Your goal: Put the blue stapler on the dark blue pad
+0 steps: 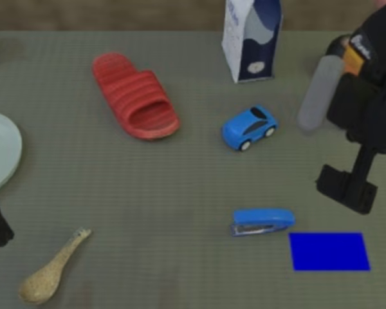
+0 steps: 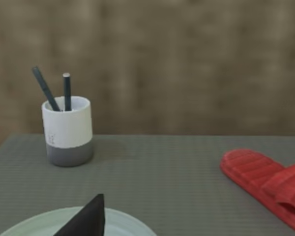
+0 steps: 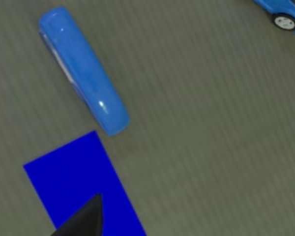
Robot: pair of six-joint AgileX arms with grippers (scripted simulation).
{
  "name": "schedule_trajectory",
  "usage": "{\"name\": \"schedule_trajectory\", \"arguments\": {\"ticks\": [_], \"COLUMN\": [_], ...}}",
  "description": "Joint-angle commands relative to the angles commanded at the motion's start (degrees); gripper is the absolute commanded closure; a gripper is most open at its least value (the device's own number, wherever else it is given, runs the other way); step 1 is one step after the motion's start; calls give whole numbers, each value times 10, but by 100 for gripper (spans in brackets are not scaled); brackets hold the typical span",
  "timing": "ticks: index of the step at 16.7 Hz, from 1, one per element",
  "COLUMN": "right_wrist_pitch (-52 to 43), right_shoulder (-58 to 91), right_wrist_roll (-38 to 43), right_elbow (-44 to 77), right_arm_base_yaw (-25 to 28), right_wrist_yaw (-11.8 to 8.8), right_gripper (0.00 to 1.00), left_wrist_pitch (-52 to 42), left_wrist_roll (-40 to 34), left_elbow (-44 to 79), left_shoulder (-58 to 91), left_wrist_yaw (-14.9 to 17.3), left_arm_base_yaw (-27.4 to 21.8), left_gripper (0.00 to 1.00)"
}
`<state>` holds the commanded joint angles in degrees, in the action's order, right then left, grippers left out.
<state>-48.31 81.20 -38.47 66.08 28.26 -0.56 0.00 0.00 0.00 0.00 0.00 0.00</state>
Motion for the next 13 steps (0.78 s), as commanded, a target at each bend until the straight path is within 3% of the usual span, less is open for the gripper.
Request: {"name": "schedule_trajectory", "arguments": {"ticks": [7, 13], "right_wrist_pitch": [-172, -212], "right_shoulder": [292, 360], "right_wrist_roll": [-141, -176], "right_elbow": [247, 309], "right_arm_base_yaw": [103, 128], "right_wrist_yaw": [0, 1], "right_gripper": [0, 0], "left_wrist_pitch": [0, 0], "left_wrist_roll": [0, 0], "left_elbow": [0, 0], "left_shoulder": [0, 0], "left_wrist_yaw": [0, 0], "left_arm_base_yaw": [0, 0], "left_gripper": [0, 0]}}
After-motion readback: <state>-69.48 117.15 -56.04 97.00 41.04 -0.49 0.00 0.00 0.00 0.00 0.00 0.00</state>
